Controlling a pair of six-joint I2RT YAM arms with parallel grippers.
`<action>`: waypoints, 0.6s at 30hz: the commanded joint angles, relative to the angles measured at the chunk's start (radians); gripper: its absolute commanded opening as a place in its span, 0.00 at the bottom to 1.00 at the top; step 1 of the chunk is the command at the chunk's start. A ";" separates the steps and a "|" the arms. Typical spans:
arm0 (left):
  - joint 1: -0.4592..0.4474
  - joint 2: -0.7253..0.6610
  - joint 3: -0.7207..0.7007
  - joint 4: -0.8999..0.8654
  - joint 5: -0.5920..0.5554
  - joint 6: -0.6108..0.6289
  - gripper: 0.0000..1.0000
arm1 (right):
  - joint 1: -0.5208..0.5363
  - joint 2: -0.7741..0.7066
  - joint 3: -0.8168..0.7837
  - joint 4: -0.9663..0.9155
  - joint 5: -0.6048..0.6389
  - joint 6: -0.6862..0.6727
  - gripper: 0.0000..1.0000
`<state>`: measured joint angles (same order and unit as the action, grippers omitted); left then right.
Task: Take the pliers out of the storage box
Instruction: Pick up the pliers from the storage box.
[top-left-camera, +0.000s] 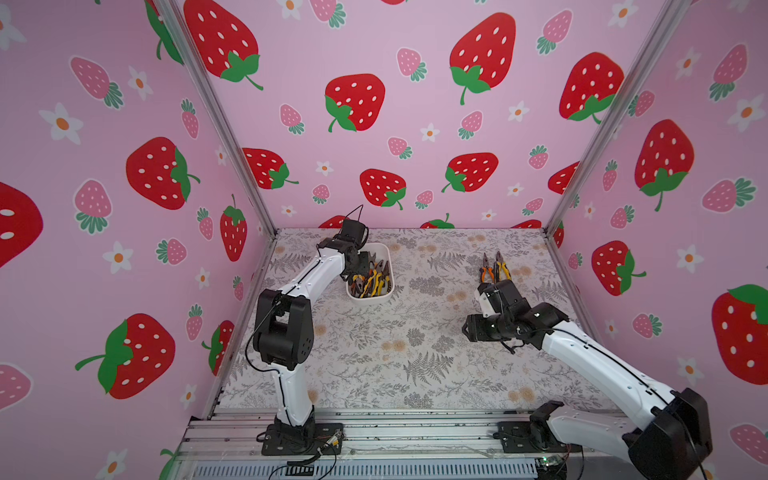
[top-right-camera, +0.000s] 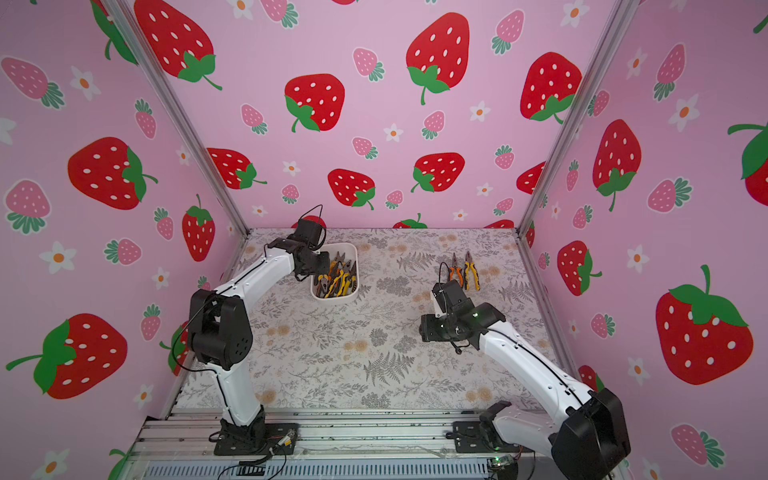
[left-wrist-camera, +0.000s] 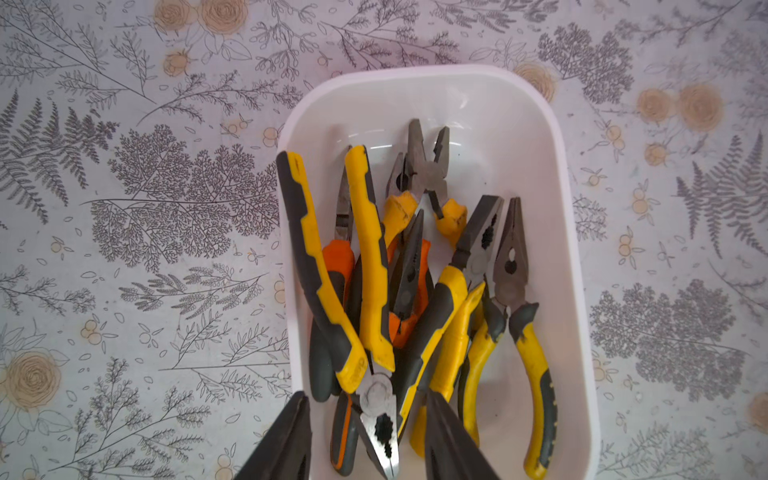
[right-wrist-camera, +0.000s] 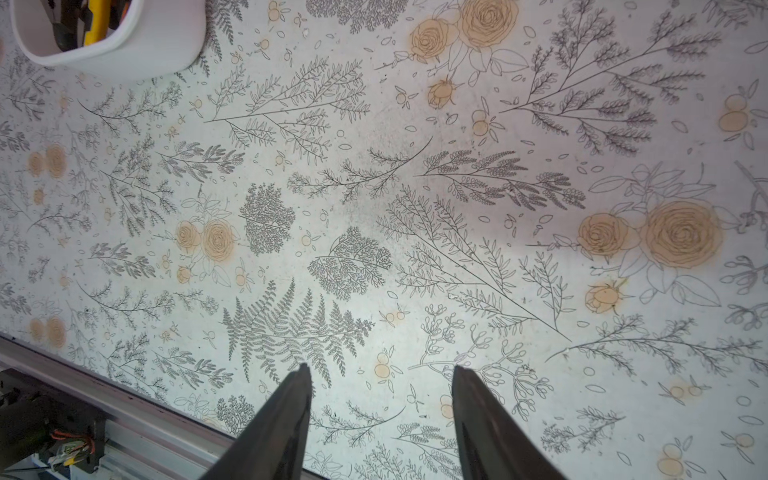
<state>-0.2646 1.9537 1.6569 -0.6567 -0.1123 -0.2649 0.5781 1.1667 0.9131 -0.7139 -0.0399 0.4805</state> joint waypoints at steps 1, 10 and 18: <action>0.002 0.027 0.060 -0.081 0.006 0.007 0.45 | 0.006 -0.016 -0.013 0.005 0.013 0.006 0.59; -0.001 0.022 0.009 -0.074 0.054 -0.022 0.51 | 0.006 0.007 -0.029 0.028 0.005 -0.002 0.59; -0.040 0.041 0.011 -0.072 0.008 -0.010 0.55 | 0.006 0.012 -0.034 0.034 0.000 -0.002 0.59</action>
<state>-0.2871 1.9869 1.6615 -0.7097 -0.0784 -0.2840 0.5781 1.1763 0.8921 -0.6868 -0.0364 0.4793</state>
